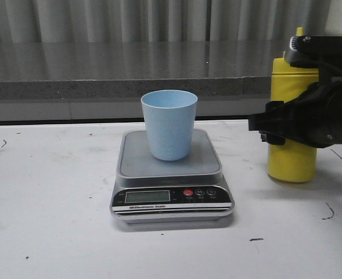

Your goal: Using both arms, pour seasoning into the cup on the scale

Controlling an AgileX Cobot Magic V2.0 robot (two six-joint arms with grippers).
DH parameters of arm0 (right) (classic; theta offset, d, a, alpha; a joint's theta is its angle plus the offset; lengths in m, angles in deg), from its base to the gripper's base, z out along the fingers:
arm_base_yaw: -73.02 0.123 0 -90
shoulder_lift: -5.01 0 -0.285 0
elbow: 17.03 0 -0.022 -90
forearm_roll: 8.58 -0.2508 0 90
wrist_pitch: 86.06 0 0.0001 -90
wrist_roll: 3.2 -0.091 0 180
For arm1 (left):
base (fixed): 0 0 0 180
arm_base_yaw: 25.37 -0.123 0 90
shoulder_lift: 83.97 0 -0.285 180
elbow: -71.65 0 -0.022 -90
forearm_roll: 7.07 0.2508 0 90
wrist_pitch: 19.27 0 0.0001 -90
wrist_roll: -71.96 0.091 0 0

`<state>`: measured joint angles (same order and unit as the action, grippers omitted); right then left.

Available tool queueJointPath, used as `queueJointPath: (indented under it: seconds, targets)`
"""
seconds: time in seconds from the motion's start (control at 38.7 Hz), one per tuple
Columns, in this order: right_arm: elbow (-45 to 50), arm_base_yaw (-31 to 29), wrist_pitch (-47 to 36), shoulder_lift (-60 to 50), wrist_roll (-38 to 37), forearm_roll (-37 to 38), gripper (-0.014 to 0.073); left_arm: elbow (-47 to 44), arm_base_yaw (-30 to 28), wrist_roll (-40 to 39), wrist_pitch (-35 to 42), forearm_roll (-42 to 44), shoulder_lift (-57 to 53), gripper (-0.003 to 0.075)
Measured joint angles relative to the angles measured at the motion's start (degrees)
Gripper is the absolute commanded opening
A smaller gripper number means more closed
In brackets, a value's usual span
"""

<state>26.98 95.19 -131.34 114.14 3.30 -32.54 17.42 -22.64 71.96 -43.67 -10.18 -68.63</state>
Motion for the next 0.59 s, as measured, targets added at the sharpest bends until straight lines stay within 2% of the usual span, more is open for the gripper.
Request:
queueJointPath:
  seconds: [0.16,0.23,0.36,0.52,0.59]
  targets:
    - [0.0,0.0,-2.7,1.4,-0.4,2.5,0.0068,0.0,0.0,0.0,0.0,0.0,0.0,-0.002]
    - [0.0,0.0,-3.3,1.7,-0.7,2.9,0.0099,0.0,0.0,0.0,0.0,0.0,0.0,-0.002]
    - [0.5,0.0,-4.3,1.9,-0.9,3.0,0.0234,0.0,0.0,0.0,0.0,0.0,0.0,-0.002]
    - [1.6,0.0,-5.9,1.9,-1.1,3.4,0.0451,0.0,0.0,0.0,0.0,0.0,0.0,-0.002]
    - [1.6,0.0,-5.9,1.9,-1.1,3.4,0.0512,0.0,0.0,0.0,0.0,0.0,0.0,-0.002]
